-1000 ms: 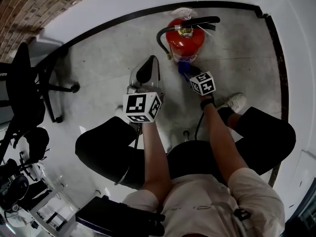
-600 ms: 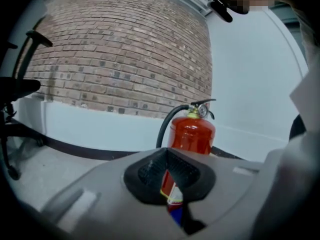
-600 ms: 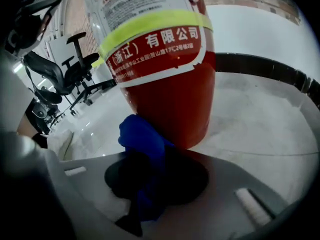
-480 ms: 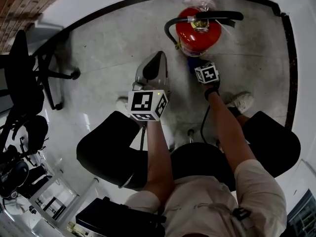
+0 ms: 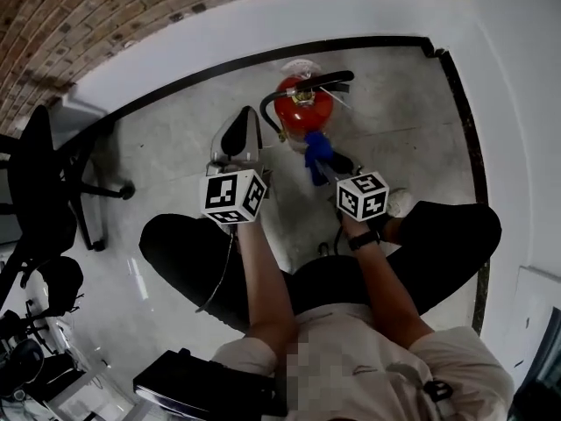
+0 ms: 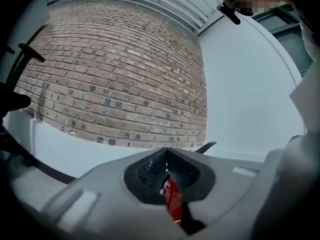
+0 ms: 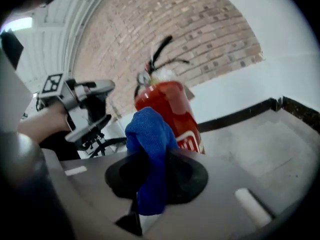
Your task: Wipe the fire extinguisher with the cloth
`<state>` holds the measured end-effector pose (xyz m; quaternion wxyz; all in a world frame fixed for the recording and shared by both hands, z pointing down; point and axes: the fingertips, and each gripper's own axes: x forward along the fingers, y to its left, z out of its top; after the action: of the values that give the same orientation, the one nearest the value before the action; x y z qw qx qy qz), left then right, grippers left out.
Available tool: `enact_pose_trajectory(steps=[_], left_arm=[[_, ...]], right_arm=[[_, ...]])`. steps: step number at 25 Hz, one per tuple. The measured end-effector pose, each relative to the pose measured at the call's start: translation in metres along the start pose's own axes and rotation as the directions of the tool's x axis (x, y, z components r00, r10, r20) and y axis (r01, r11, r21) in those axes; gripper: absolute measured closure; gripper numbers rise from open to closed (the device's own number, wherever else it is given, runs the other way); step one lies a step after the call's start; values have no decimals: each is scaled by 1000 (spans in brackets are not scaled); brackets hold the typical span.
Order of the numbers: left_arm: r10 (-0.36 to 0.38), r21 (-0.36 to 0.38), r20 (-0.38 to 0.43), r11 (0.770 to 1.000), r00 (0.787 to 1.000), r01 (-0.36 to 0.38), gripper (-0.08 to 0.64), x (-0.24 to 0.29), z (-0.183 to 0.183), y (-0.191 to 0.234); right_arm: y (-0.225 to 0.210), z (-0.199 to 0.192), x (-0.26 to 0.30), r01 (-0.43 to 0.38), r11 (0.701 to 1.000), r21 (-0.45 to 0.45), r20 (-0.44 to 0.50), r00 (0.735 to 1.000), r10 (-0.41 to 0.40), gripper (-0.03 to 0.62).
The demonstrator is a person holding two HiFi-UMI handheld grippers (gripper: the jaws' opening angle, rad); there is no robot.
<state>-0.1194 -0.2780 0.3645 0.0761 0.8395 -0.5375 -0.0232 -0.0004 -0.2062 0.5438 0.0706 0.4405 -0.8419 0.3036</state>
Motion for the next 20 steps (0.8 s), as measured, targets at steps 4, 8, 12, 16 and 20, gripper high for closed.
enact_pose_trajectory(steps=[4,8,12,16,20], left_arm=[[-27,10,25,1000,999,27,558,7,16,-14],[-14,8,19,1000,1000,14,558,1,13,-19],[-24,14,-18,1000,1000,25,558,-4,-2,-24],[-36,15,-40,999,999,37,558,-8,-15,-22],[-55,0,-67,998,996,55,558,-1,-32,-28]], right_arm=[[25,100,-32,-39,997,-65,226,973,52,515],[33,143,-19,-99,992,-73,290,950,116,515],[21,131,-10,-96,995,-26,303,948,99,517],[6,86,-11,-56,998,41,244,969,44,517],[-31,16,15,51,996,74,73,996,-56,518]])
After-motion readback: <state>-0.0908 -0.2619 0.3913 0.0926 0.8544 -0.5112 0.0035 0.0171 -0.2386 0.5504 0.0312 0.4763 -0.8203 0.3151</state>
